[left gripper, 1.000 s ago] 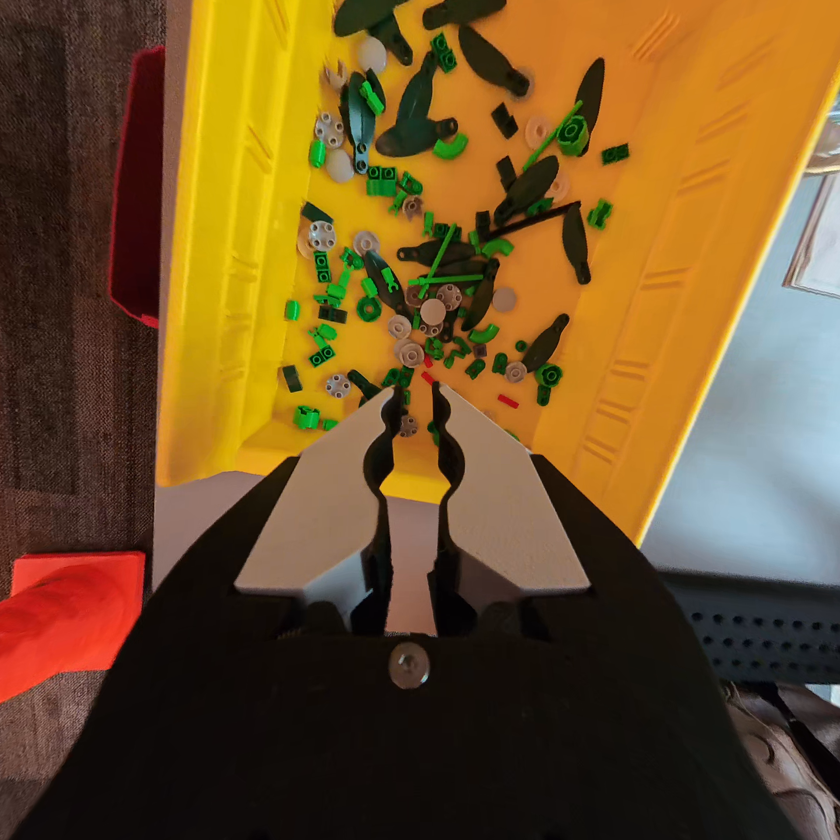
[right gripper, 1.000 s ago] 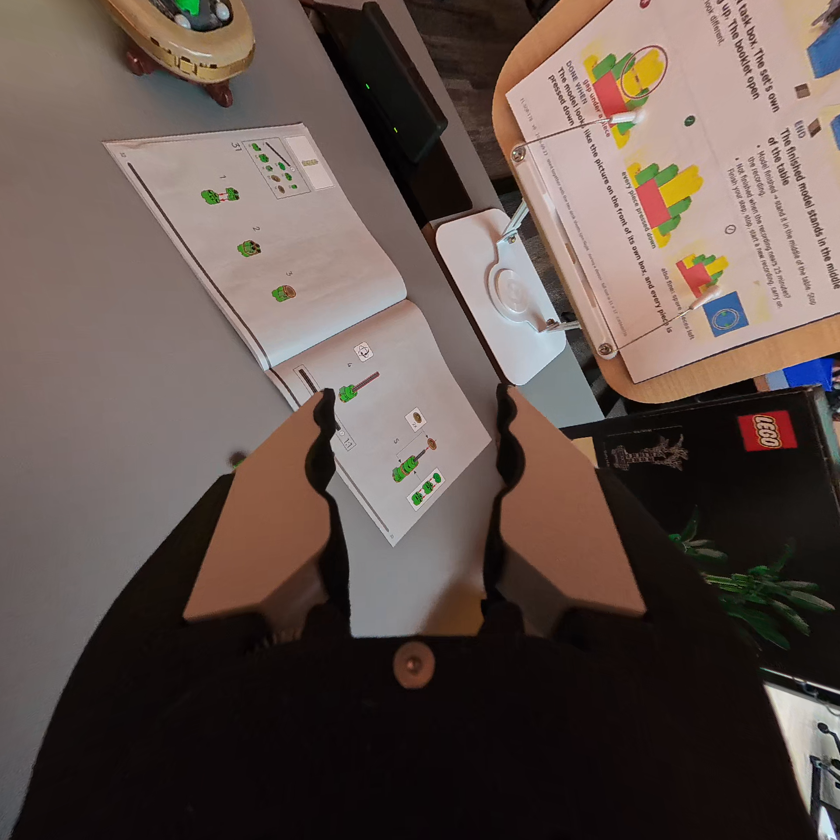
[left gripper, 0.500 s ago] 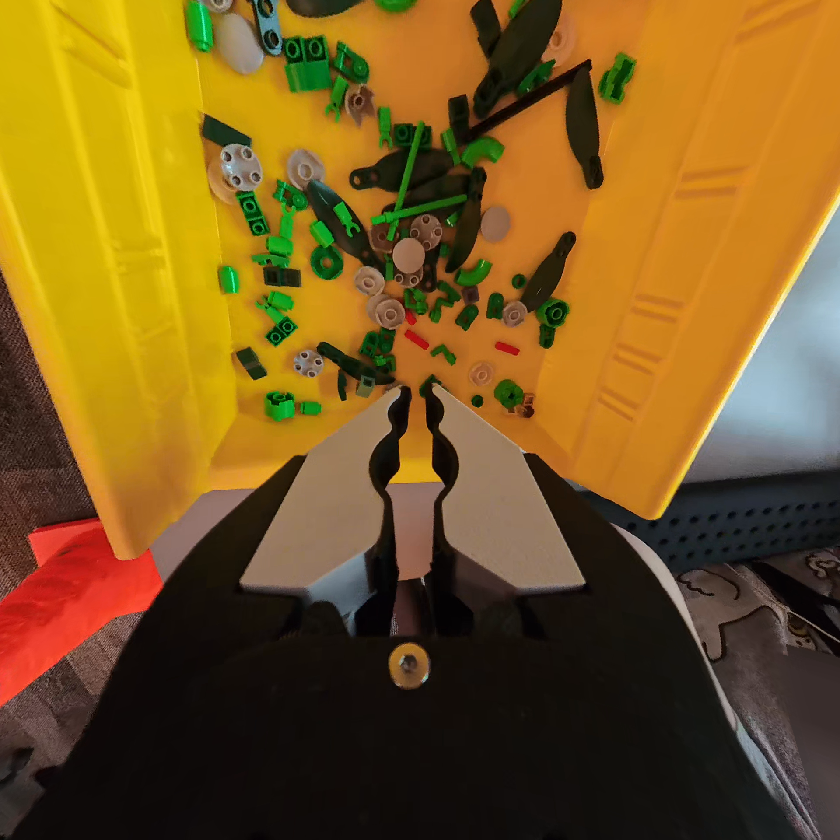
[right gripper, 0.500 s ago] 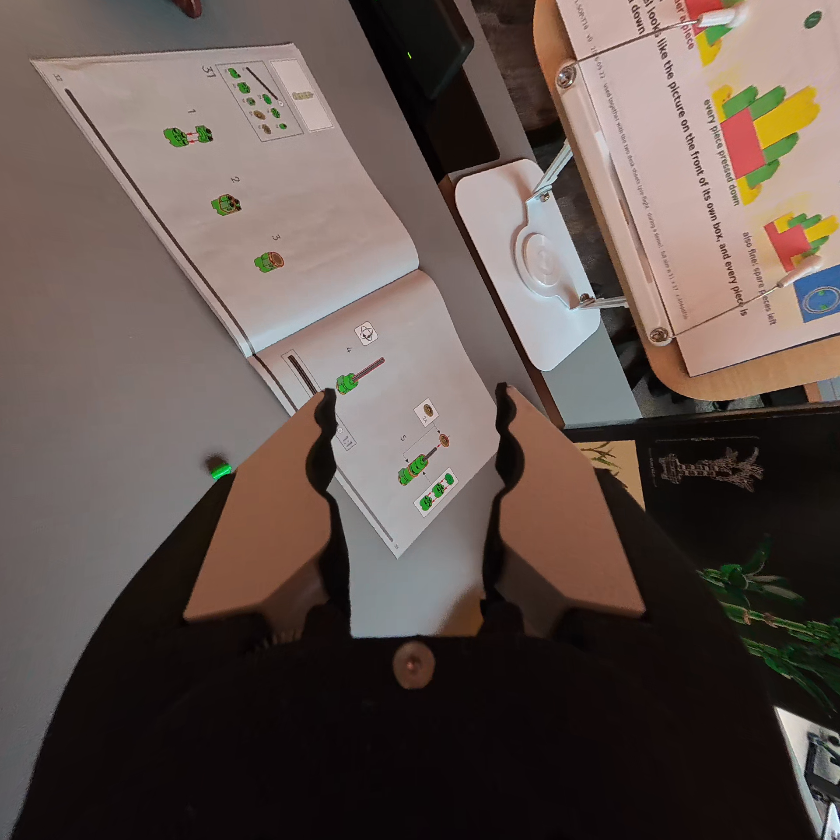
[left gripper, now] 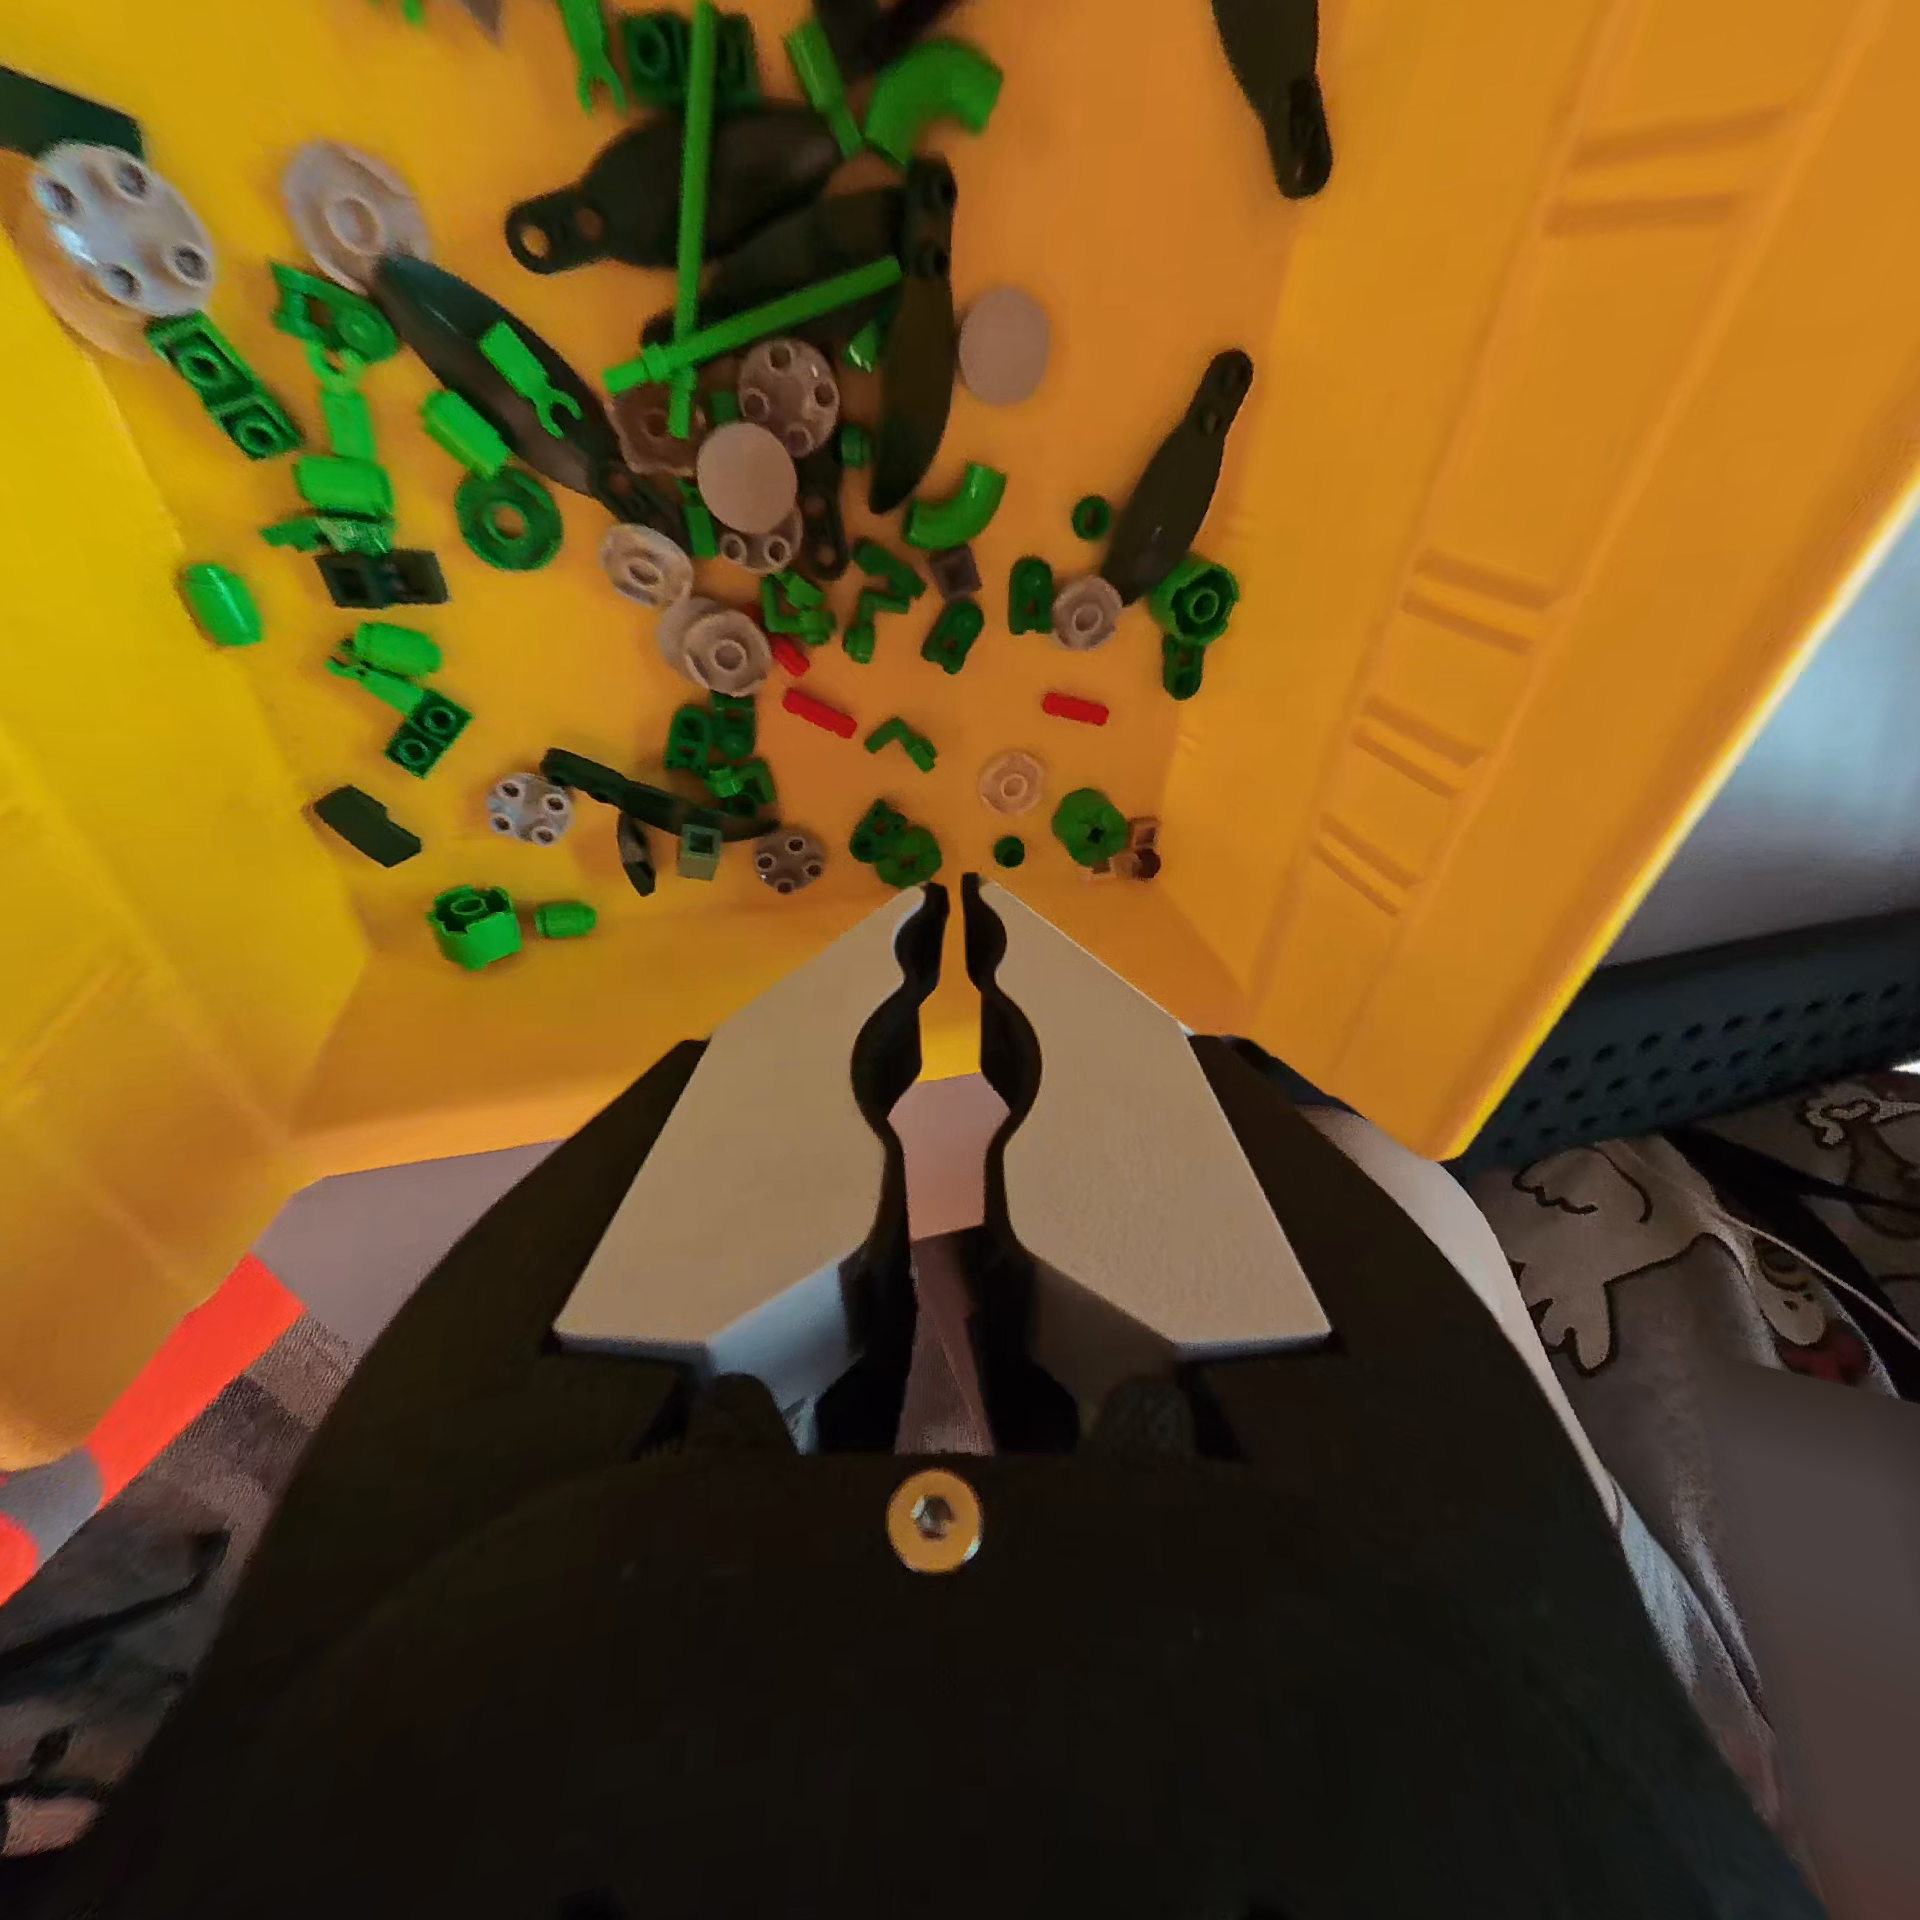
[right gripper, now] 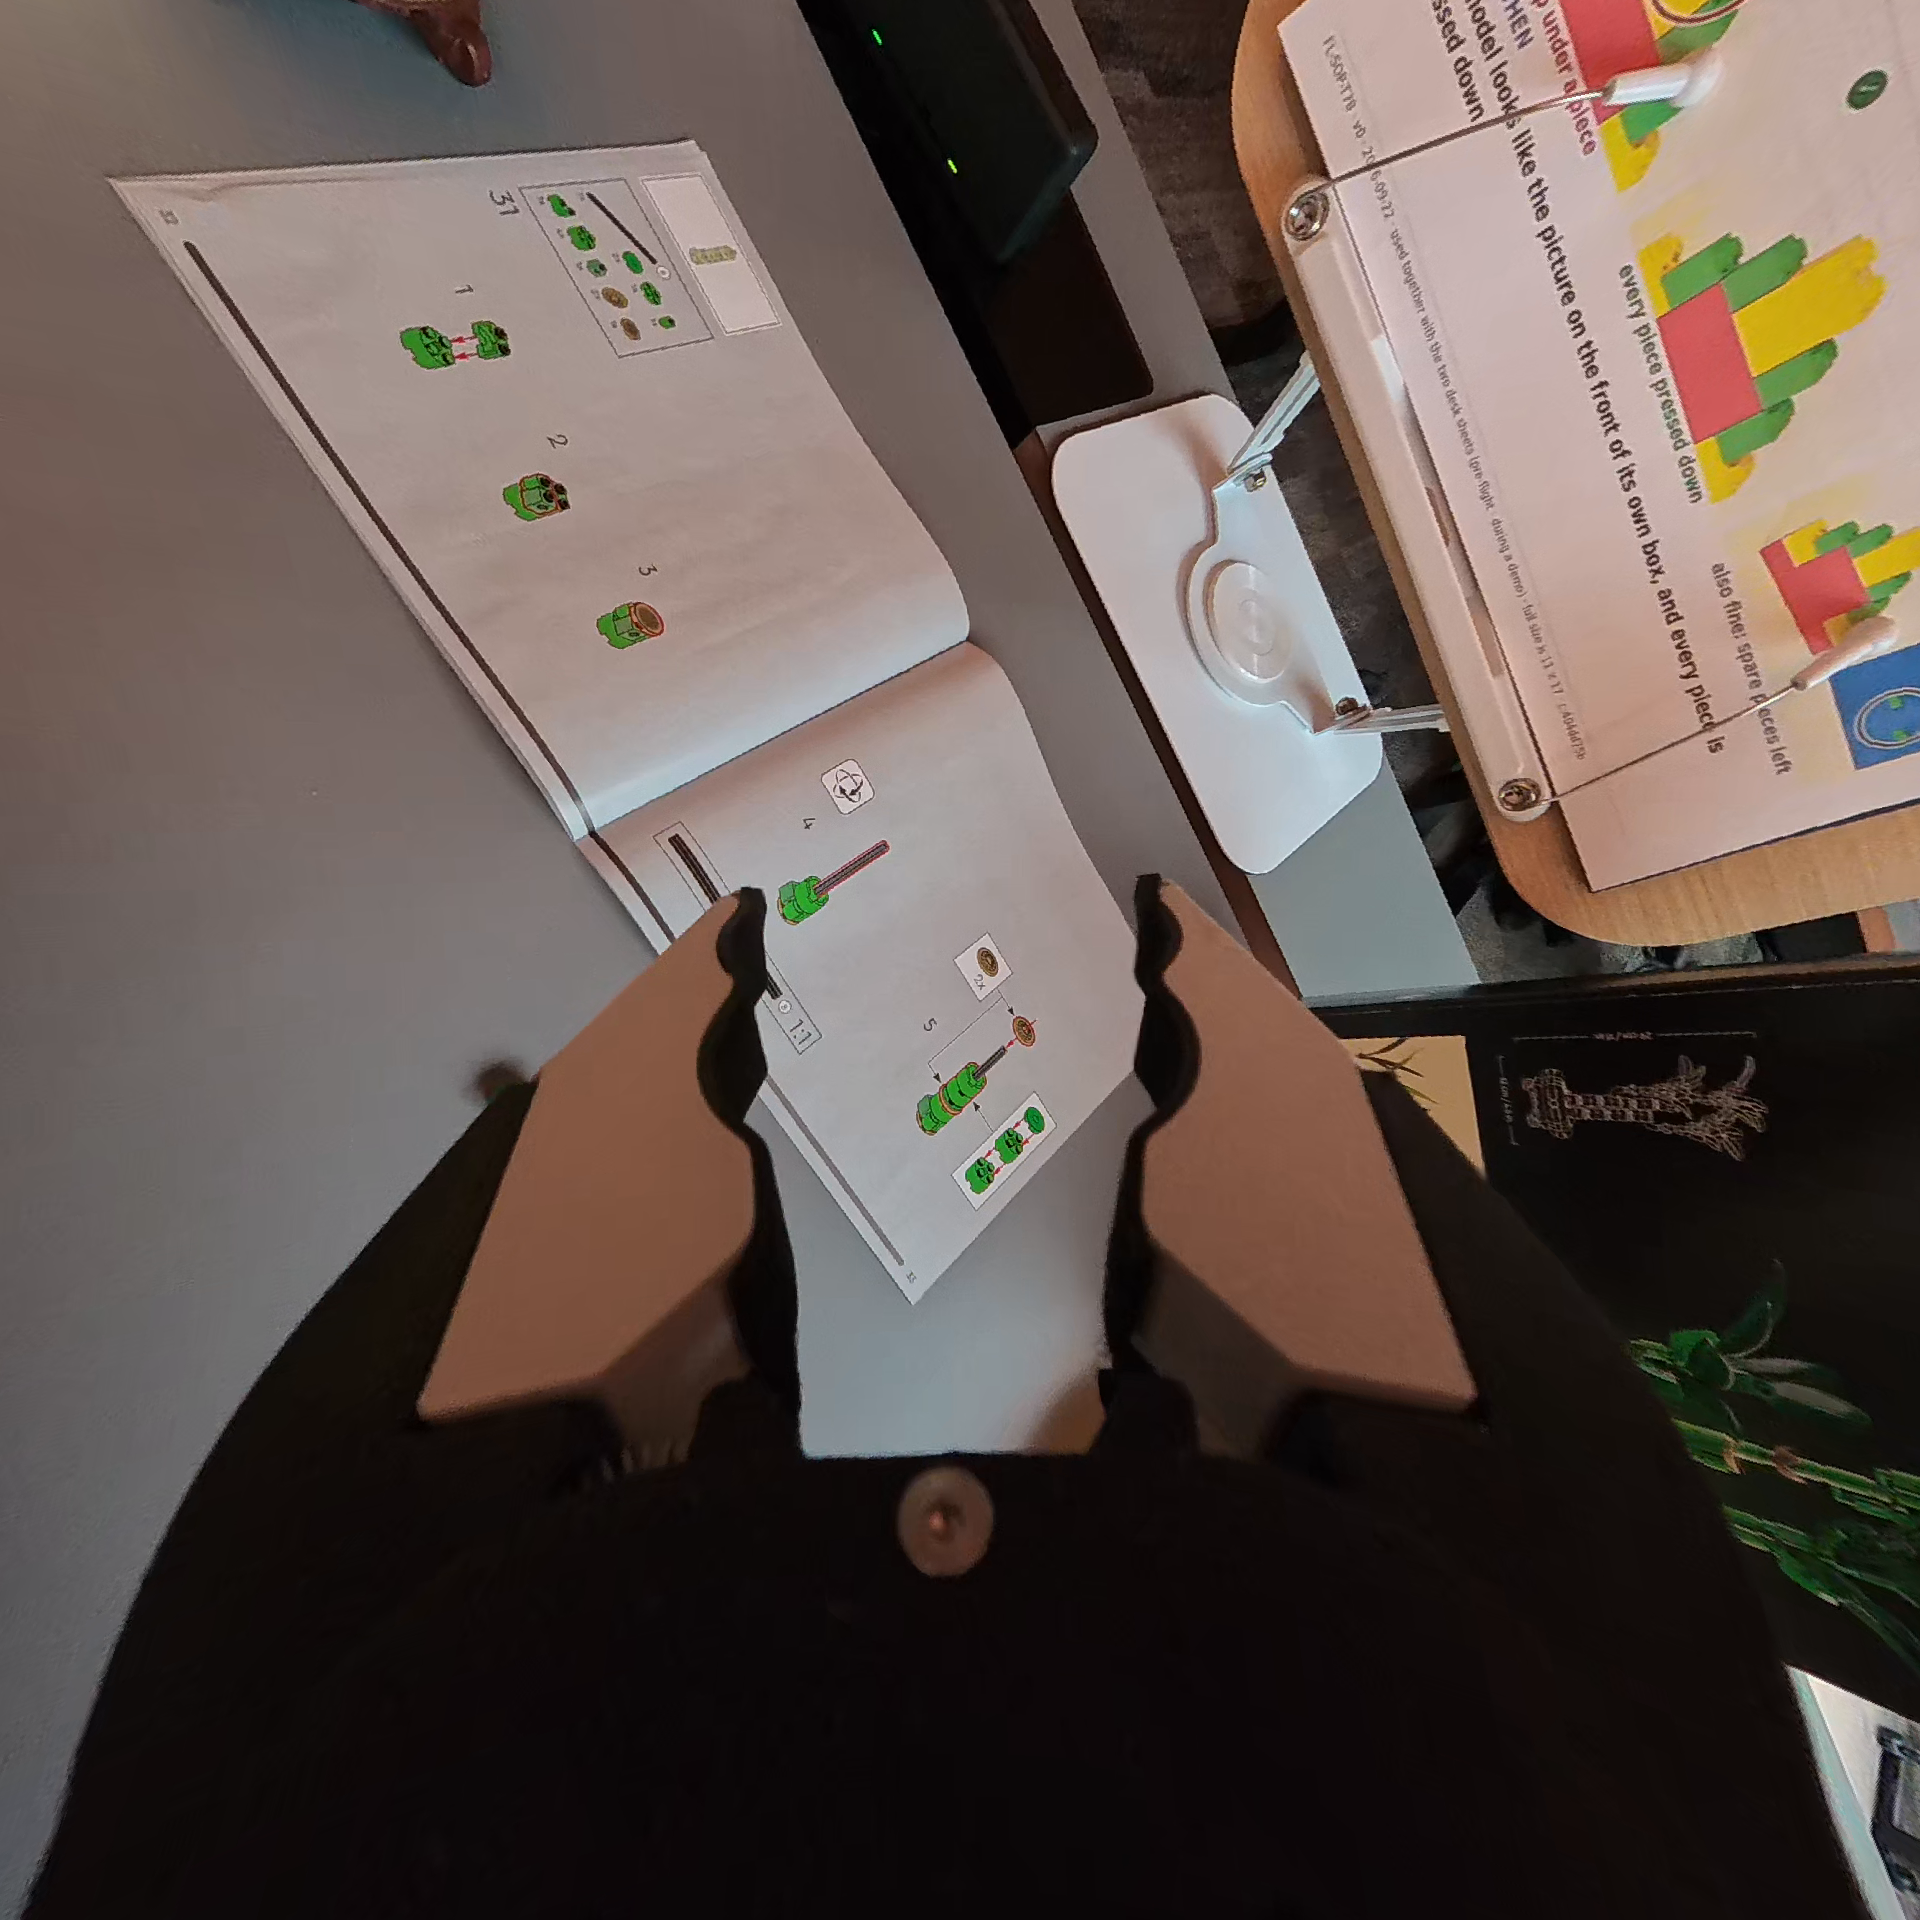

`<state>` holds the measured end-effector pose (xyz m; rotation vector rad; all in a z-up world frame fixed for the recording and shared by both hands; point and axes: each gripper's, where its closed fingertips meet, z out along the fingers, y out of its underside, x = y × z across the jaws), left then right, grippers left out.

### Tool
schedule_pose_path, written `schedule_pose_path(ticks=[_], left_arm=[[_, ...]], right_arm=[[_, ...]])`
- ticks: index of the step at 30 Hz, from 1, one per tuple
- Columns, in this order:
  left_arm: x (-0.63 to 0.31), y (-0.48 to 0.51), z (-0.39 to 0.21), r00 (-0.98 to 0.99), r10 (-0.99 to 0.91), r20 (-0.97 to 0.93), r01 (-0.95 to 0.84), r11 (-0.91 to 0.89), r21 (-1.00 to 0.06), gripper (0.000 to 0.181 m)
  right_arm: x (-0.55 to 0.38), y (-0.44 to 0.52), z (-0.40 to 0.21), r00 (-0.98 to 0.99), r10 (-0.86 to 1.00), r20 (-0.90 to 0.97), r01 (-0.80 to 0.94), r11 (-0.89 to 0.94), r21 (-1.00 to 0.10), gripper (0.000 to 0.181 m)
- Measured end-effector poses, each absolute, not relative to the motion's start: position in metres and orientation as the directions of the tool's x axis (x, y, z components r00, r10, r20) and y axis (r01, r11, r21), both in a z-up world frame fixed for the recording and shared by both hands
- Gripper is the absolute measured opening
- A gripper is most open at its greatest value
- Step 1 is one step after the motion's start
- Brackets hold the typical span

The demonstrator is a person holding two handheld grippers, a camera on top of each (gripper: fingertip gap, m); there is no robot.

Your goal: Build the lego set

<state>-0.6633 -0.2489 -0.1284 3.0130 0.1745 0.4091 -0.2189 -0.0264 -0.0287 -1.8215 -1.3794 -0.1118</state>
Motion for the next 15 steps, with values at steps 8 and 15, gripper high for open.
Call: schedule_pose_path(ticks=[8,15], left_arm=[[-0.658,-0.267,-0.159,0.946,0.184,0.267,0.1,-0.949,0.298,0.014],[-0.661,-0.268,-0.158,0.954,0.181,0.237,0.106,-0.949,0.298,0.025]], right_arm=[[-0.222,-0.033,-0.015,0.401,0.77,0.497,0.799,-0.028,-0.601,0.072],[-0.221,-0.033,-0.014,0.4,0.764,0.506,0.803,-0.025,-0.595,0.072]])
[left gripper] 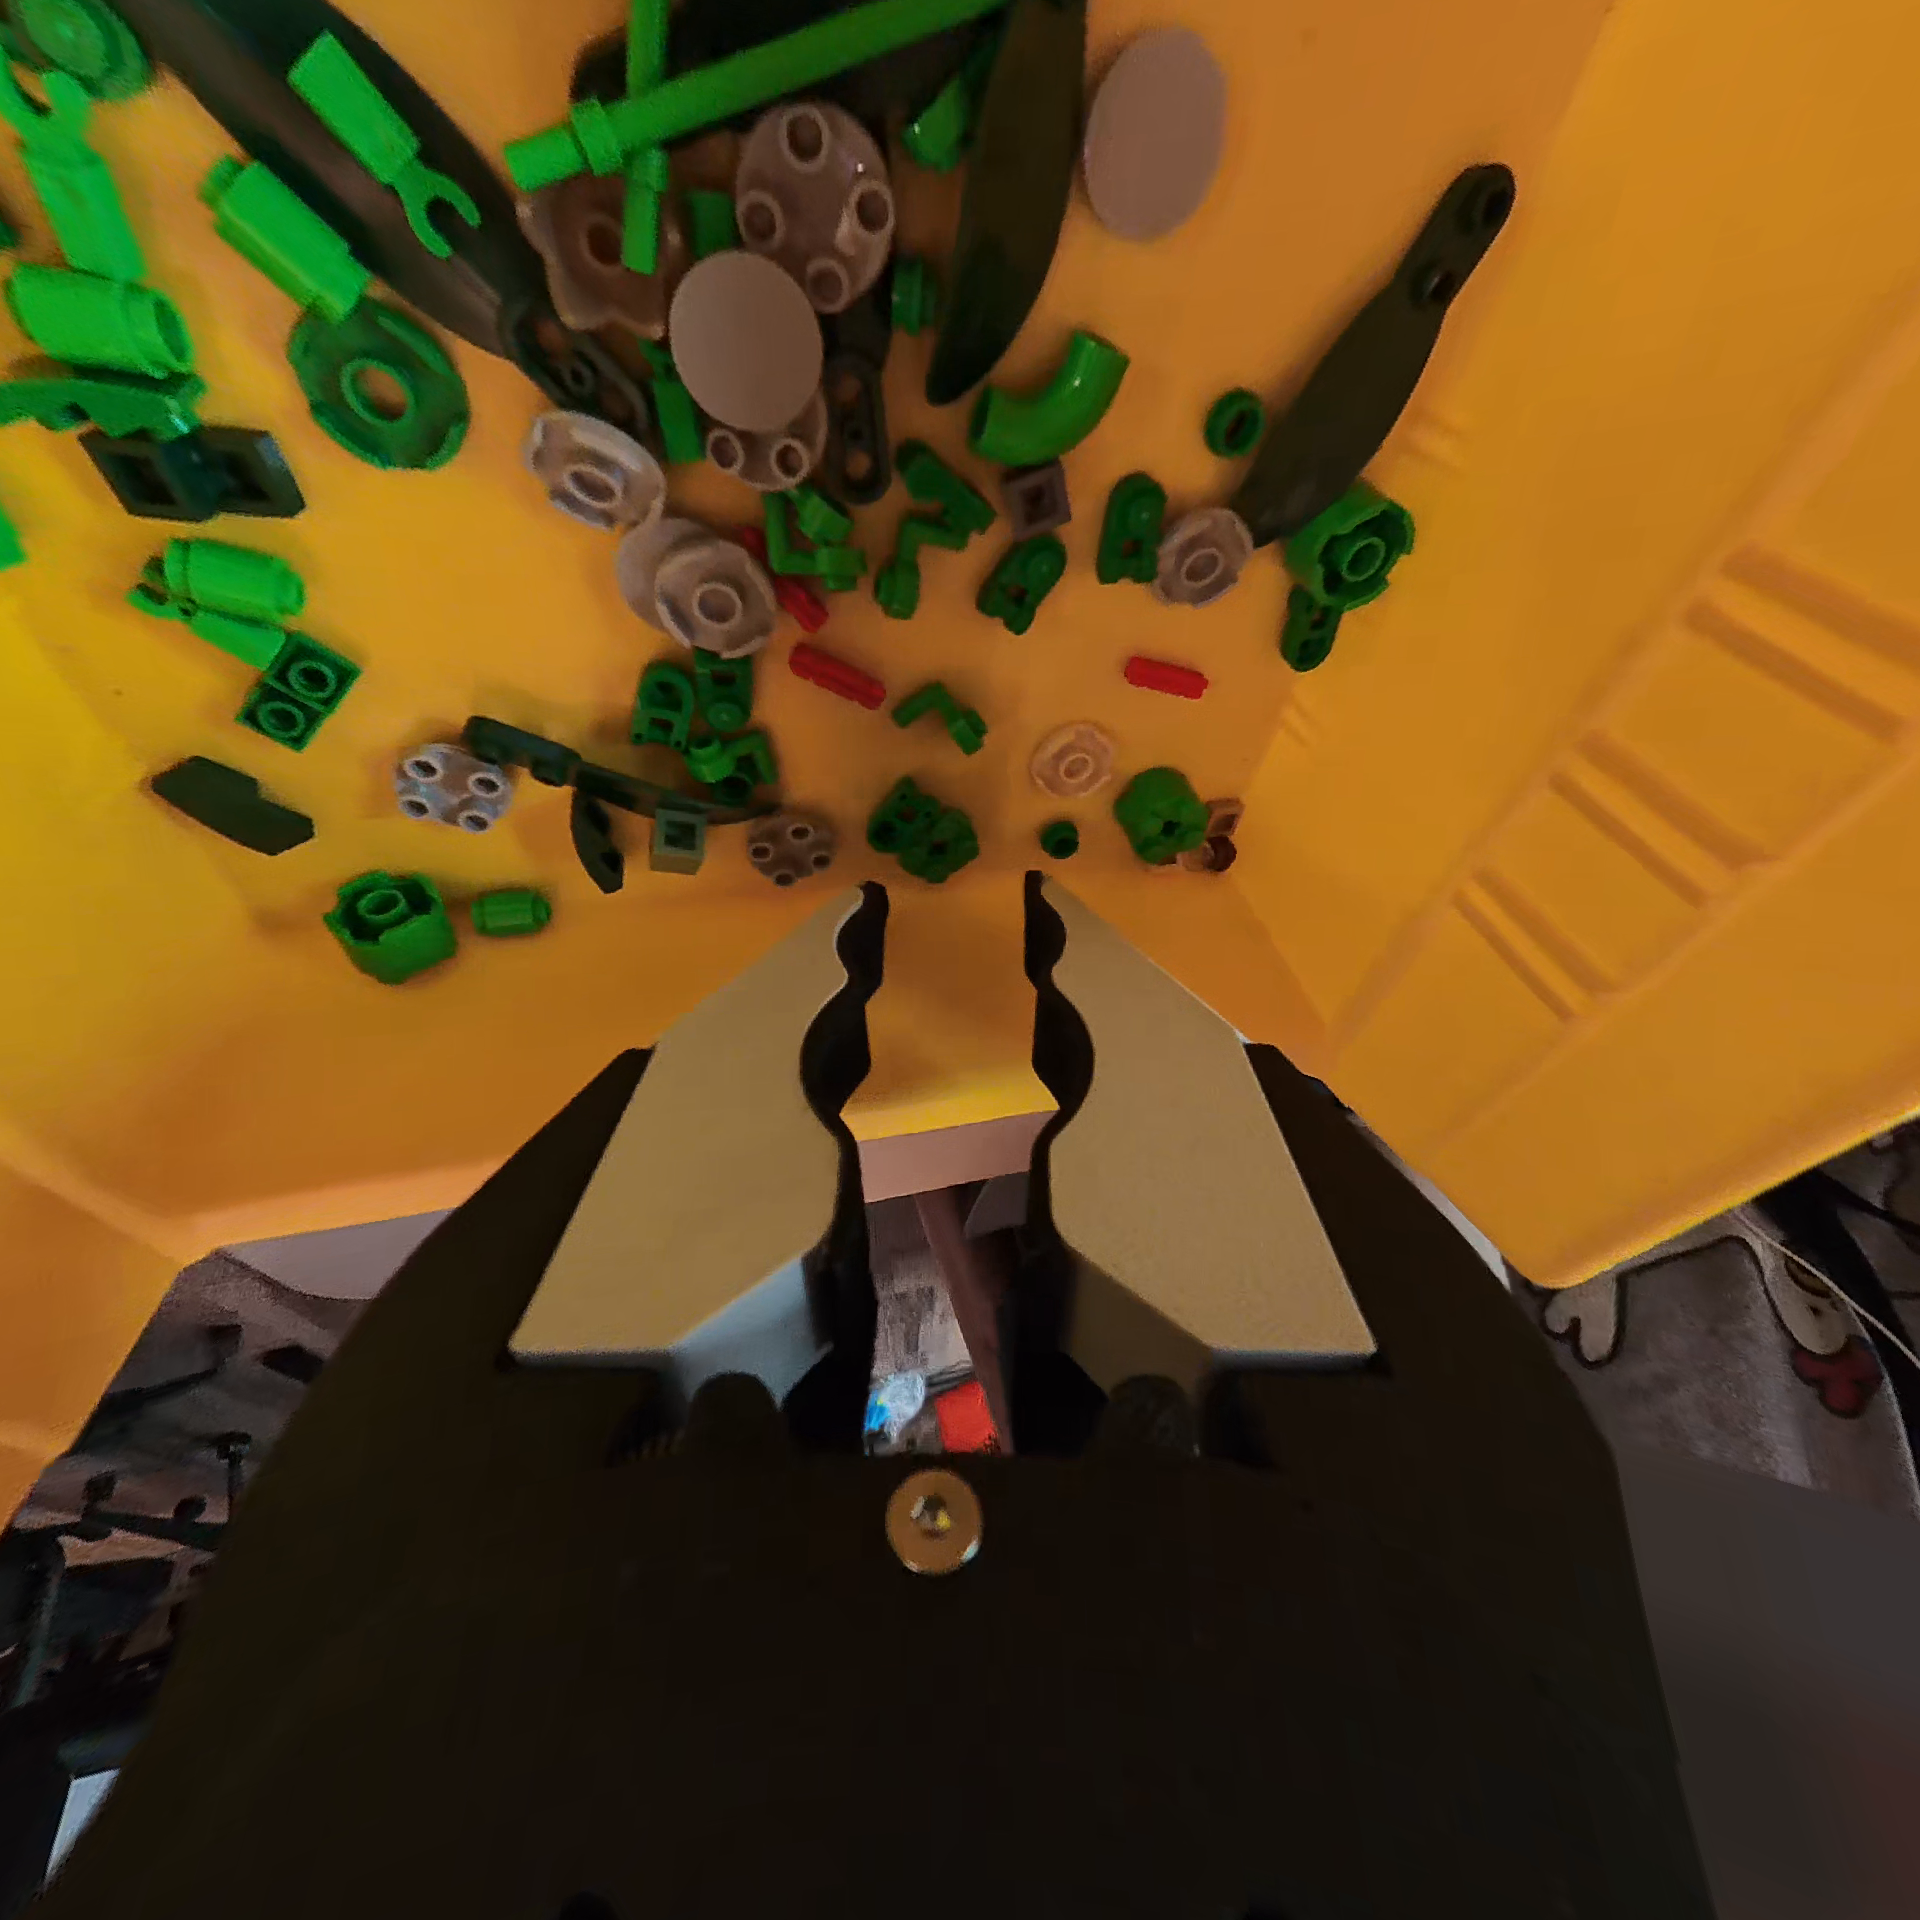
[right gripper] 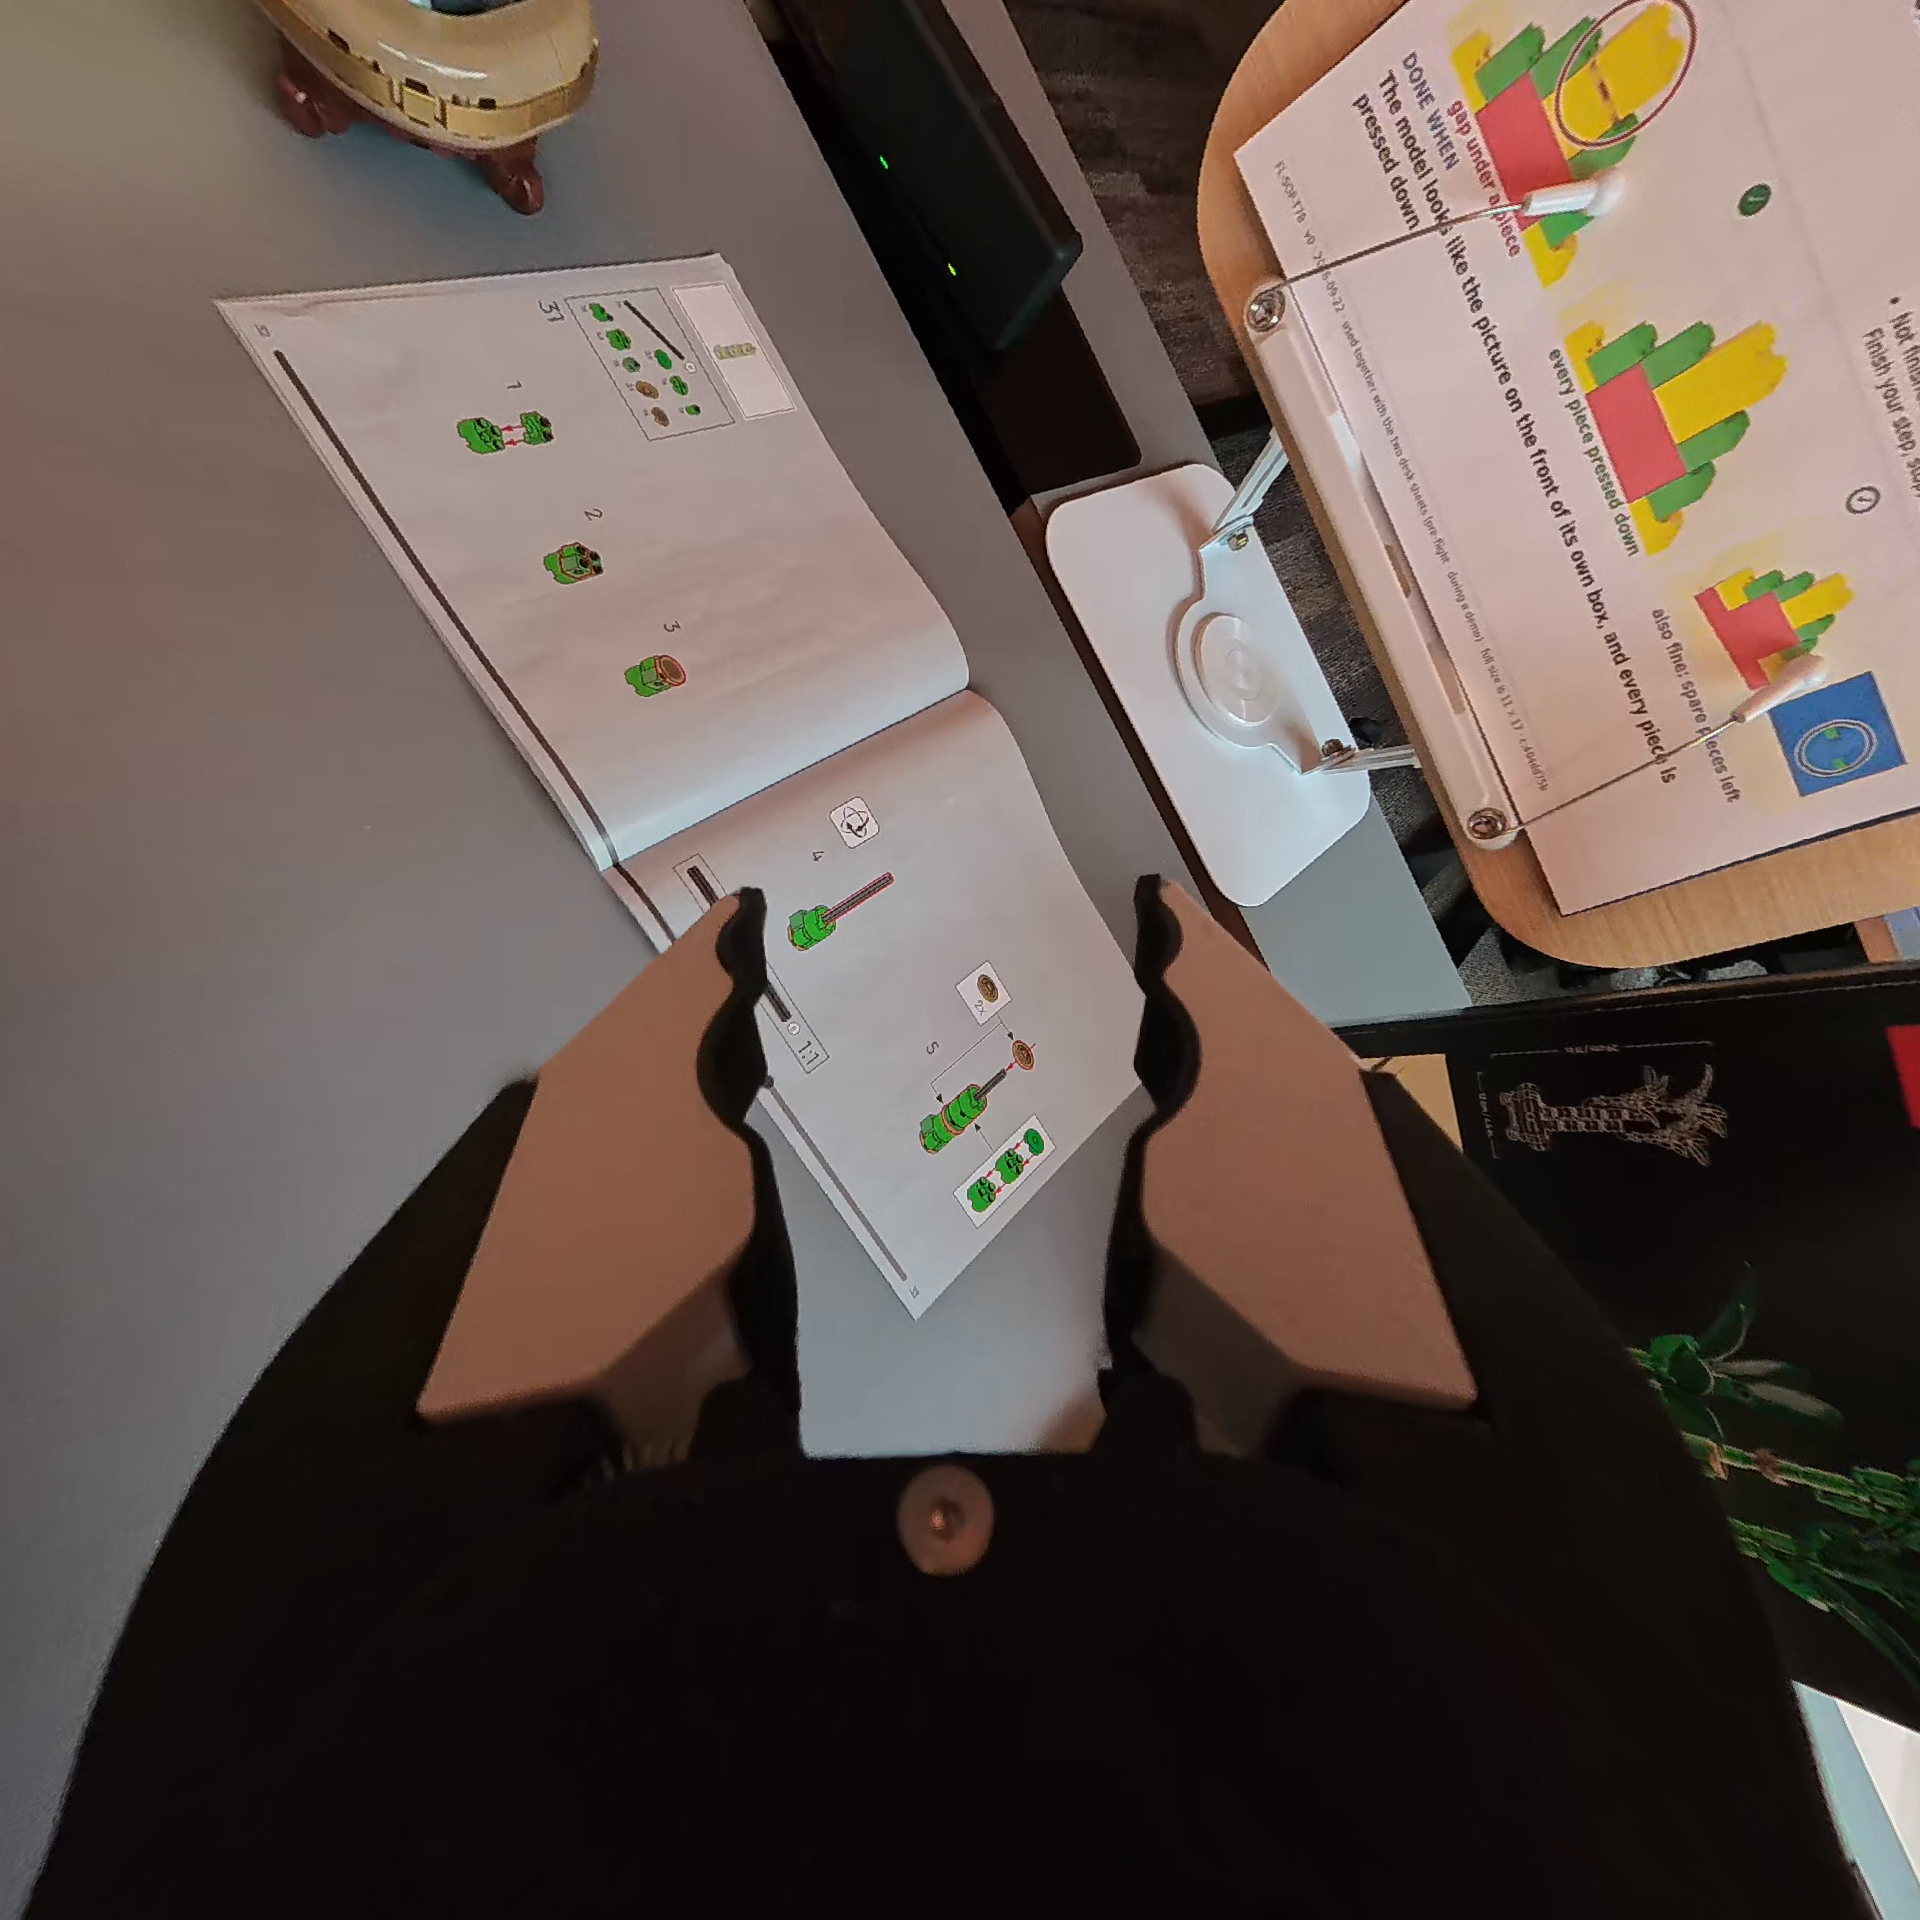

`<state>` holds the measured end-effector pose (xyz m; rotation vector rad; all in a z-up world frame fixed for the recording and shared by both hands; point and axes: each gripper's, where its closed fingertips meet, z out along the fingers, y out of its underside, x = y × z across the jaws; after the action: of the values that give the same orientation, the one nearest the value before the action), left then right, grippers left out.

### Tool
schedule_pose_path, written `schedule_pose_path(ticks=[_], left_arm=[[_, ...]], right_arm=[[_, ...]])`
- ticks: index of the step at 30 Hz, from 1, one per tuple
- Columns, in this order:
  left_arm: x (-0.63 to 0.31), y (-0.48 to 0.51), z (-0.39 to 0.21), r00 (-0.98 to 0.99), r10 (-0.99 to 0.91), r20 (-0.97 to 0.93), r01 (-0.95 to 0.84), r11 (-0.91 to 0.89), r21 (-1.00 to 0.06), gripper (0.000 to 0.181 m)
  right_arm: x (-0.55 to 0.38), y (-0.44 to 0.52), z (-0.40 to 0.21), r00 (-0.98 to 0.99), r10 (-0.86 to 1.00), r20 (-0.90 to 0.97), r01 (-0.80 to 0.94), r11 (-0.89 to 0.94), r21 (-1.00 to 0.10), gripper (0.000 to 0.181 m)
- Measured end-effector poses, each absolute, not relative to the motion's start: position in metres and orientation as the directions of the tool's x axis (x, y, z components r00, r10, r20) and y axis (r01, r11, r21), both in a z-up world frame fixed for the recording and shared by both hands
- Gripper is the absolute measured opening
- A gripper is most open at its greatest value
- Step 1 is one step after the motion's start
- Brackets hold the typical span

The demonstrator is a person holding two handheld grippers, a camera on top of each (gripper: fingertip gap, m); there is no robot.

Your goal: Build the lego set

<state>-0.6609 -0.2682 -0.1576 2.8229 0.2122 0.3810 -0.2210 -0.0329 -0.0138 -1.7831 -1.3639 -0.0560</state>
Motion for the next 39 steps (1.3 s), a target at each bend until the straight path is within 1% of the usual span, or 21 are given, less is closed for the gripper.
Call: schedule_pose_path(ticks=[3,8,12,18,26,29,34,39], left_arm=[[-0.661,-0.271,-0.16,0.951,0.2,0.237,0.117,-0.938,0.325,0.025],[-0.664,-0.267,-0.162,0.952,0.204,0.229,0.125,-0.939,0.32,0.025],[-0.662,-0.268,-0.163,0.947,0.227,0.229,0.139,-0.928,0.346,0.031],[-0.666,-0.269,-0.166,0.953,0.251,0.17,0.176,-0.914,0.365,0.022],[-0.666,-0.269,-0.167,0.969,0.231,0.085,0.179,-0.899,0.4,0.023],[-0.668,-0.27,-0.168,0.977,0.205,0.06,0.163,-0.897,0.411,0.019],[-0.669,-0.27,-0.168,0.978,0.198,0.069,0.152,-0.898,0.413,0.014],[-0.669,-0.27,-0.167,0.977,0.195,0.088,0.144,-0.904,0.401,0.014]], right_arm=[[-0.219,-0.032,-0.016,0.399,0.763,0.509,0.808,-0.031,-0.588,0.072],[-0.219,-0.031,-0.017,0.396,0.762,0.513,0.813,-0.031,-0.582,0.072],[-0.217,-0.03,-0.016,0.396,0.759,0.516,0.816,-0.033,-0.578,0.072],[-0.216,-0.033,-0.013,0.389,0.757,0.524,0.818,-0.023,-0.574,0.072],[-0.21,-0.033,-0.005,0.397,0.744,0.537,0.816,-0.019,-0.578,0.072],[-0.207,-0.033,0.0,0.407,0.736,0.54,0.811,-0.019,-0.585,0.072],[-0.206,-0.033,0.001,0.411,0.734,0.541,0.809,-0.02,-0.588,0.072],[-0.208,-0.033,-0.001,0.402,0.738,0.543,0.815,-0.019,-0.579,0.072]])
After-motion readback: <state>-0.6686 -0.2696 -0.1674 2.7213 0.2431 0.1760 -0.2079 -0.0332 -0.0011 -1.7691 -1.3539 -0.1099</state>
